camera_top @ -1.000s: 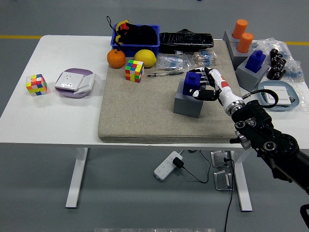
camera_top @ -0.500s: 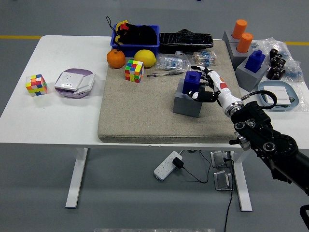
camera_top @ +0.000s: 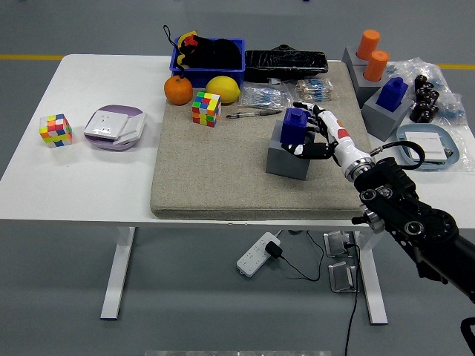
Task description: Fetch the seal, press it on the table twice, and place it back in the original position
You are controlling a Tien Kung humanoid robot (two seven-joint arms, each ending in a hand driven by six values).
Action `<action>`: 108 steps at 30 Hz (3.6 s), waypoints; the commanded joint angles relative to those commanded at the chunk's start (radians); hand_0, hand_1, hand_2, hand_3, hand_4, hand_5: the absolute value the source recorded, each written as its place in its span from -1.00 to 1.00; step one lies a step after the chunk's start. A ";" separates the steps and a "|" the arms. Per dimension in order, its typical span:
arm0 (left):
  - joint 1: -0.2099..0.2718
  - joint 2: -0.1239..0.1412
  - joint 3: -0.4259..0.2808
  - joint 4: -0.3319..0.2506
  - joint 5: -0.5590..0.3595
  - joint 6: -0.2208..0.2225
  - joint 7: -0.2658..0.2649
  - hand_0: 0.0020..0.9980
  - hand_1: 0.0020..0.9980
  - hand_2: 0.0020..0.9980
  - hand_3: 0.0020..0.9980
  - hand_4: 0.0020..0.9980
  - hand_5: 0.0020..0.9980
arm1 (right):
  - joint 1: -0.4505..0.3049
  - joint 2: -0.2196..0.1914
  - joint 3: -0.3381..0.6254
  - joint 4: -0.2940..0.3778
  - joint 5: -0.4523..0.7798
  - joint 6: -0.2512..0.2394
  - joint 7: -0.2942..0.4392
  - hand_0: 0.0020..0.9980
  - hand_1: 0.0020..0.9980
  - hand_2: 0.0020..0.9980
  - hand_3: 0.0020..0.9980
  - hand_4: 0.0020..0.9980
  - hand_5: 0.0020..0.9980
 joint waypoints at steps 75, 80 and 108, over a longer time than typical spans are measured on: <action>0.023 -0.008 -0.039 0.008 -0.001 0.000 0.003 0.66 0.59 0.52 0.63 0.49 -0.36 | -0.203 -0.291 0.441 0.297 -0.170 0.076 -0.150 0.91 0.85 0.82 0.89 1.00 -0.19; 0.022 -0.006 -0.044 0.007 0.002 0.000 0.002 0.66 0.59 0.52 0.63 0.49 -0.36 | -0.214 -0.307 0.464 0.305 -0.178 0.080 -0.163 0.91 0.86 0.82 0.87 1.00 -0.10; 0.016 -0.005 -0.059 0.006 0.008 0.002 0.002 0.66 0.59 0.52 0.63 0.49 -0.35 | -0.254 -0.329 0.535 0.338 -0.190 0.093 -0.197 0.90 0.81 0.78 0.80 1.00 -0.05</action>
